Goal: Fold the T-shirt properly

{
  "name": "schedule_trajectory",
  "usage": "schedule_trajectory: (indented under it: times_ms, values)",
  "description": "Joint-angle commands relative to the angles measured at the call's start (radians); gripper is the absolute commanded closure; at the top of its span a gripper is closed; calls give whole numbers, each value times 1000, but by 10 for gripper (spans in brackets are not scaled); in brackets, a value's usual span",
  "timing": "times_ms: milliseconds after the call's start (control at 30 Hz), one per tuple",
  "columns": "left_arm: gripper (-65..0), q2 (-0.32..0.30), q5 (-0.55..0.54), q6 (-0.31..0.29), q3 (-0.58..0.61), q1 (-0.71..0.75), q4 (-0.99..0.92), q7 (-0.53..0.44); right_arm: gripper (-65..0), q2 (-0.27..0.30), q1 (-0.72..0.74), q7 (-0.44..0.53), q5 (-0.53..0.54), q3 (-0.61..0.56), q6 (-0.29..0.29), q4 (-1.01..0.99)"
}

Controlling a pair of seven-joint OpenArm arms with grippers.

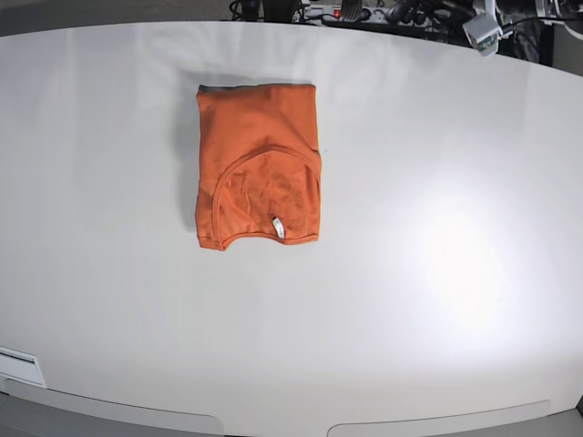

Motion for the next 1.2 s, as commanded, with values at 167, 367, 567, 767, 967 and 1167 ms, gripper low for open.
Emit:
schedule_trajectory:
  times_ms: [167, 367, 567, 767, 967, 1167]
  values:
    - [0, 111, 13, -82, -4, 174, -33, 5, 0, 26, -84, 7, 12, -43, 1, -233]
    - [0, 190, 74, -82, 29, 174, -232, 5, 0, 85, -84, 7, 12, -235, 1, -506]
    - [0, 191, 243, -82, 157, 24, -555, -35, 0, 121, 43, 60, -39, -447, 1, -691]
    - [0, 192, 481, -82, 299, -236, -915, -277, 0, 122, 217, 283, -330, -628, 1, -811]
    - [0, 249, 702, -122, 348, -491, -1274, -548, 0, 137, 381, 603, -645, -793, 1, -904]
    - [0, 288, 933, -122, 389, -696, -1533, -807, 0, 136, 570, 799, -909, -935, -93, -1023]
